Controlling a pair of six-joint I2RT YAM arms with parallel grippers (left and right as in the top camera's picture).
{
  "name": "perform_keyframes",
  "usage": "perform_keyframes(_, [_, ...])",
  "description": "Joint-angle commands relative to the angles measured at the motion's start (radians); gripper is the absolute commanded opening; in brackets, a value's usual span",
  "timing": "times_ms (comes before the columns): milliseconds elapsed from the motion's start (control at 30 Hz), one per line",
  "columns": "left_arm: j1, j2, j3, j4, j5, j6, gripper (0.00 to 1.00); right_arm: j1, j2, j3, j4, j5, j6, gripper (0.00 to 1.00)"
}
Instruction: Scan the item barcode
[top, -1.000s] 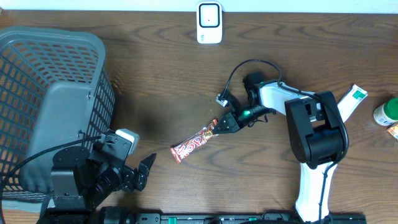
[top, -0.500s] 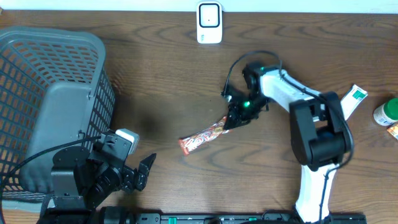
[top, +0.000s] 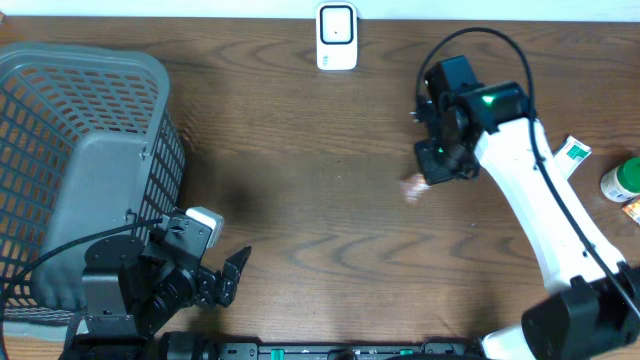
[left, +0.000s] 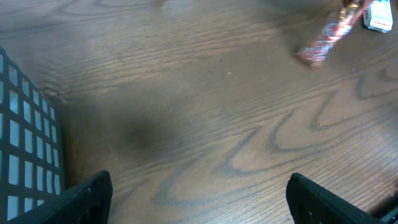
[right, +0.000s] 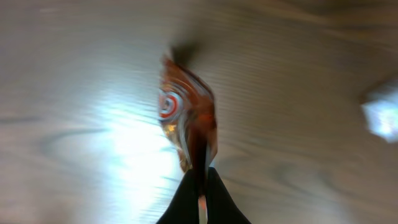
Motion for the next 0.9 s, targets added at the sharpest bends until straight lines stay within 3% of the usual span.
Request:
perform_keyframes(0, [0.0, -0.001, -0.001, 0.0, 0.013, 0.017, 0.87, 0.063, -0.043, 0.006, -0.018, 0.223, 0.162, 0.01])
perform_keyframes(333, [0.0, -0.001, -0.001, 0.0, 0.013, 0.017, 0.87, 0.291, 0.042, 0.005, -0.029, 0.285, 0.349, 0.01])
perform_keyframes(367, [0.0, -0.001, -0.001, 0.0, 0.013, 0.017, 0.87, 0.307, 0.051, 0.005, -0.029, 0.285, 0.385, 0.12])
perform_keyframes(467, [0.0, -0.001, -0.001, 0.0, 0.013, 0.017, 0.87, 0.318, 0.06, 0.005, -0.023, 0.276, 0.476, 0.59])
perform_keyframes(500, [0.0, -0.001, -0.001, 0.0, 0.013, 0.017, 0.87, 0.311, 0.059, 0.005, -0.023, 0.258, 0.495, 0.68])
perform_keyframes(567, [0.0, -0.001, -0.001, 0.0, 0.013, 0.017, 0.87, 0.287, 0.052, 0.005, -0.021, 0.172, 0.501, 0.97])
perform_keyframes(700, [0.0, -0.001, -0.001, 0.0, 0.013, 0.017, 0.87, 0.202, 0.048, 0.005, -0.051, -0.034, 0.614, 0.99])
perform_keyframes(867, [0.0, -0.001, -0.001, 0.0, 0.013, 0.017, 0.87, 0.079, 0.048, 0.005, -0.137, -0.08, 0.945, 0.99])
